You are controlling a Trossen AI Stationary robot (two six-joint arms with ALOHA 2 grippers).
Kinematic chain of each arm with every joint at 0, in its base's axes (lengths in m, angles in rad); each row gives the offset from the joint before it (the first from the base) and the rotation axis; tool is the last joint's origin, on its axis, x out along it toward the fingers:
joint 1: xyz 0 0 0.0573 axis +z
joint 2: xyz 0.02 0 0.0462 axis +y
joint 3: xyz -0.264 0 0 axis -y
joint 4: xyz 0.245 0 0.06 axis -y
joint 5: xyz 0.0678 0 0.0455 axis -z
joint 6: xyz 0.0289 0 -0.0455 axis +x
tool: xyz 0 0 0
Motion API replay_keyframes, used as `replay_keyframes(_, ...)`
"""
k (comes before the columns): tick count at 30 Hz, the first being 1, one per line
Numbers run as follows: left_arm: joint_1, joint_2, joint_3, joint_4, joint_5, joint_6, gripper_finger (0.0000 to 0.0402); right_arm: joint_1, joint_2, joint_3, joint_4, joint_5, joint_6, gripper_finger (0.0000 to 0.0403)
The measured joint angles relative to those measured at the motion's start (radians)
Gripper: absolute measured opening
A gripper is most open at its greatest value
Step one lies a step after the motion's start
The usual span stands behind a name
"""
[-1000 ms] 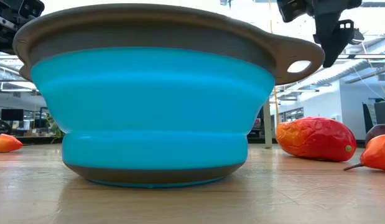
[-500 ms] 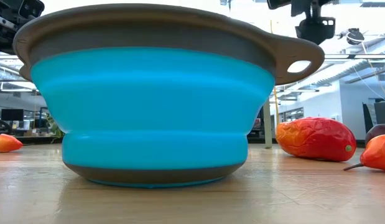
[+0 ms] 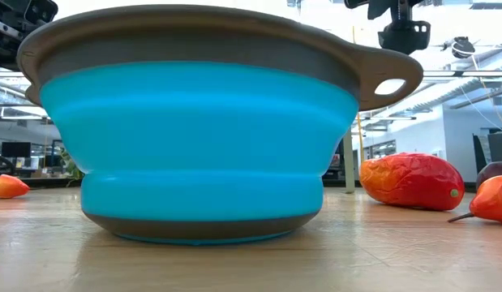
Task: Pick & Place Fruit
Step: Put the colander on the shelf
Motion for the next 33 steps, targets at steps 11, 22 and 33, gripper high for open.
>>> replay_keyframes(11, 0.0, 0.0, 0.0, 0.0, 0.0, 0.0, 0.0021, 0.016, 0.0, 0.0, -0.002, 0.139, 0.09, 0.0394)
replay_keyframes(22, 0.0, 0.0, 0.0, 0.0, 0.0, 0.0, 0.0021, 0.031, 0.0, 0.0, -0.007, 0.143, 0.171, 0.0394)
replay_keyframes(33, 0.0, 0.0, 0.0, 0.0, 0.0, 0.0, 0.0021, 0.026, 0.019, 0.06, -0.182, 0.166, 0.238, 0.0394)
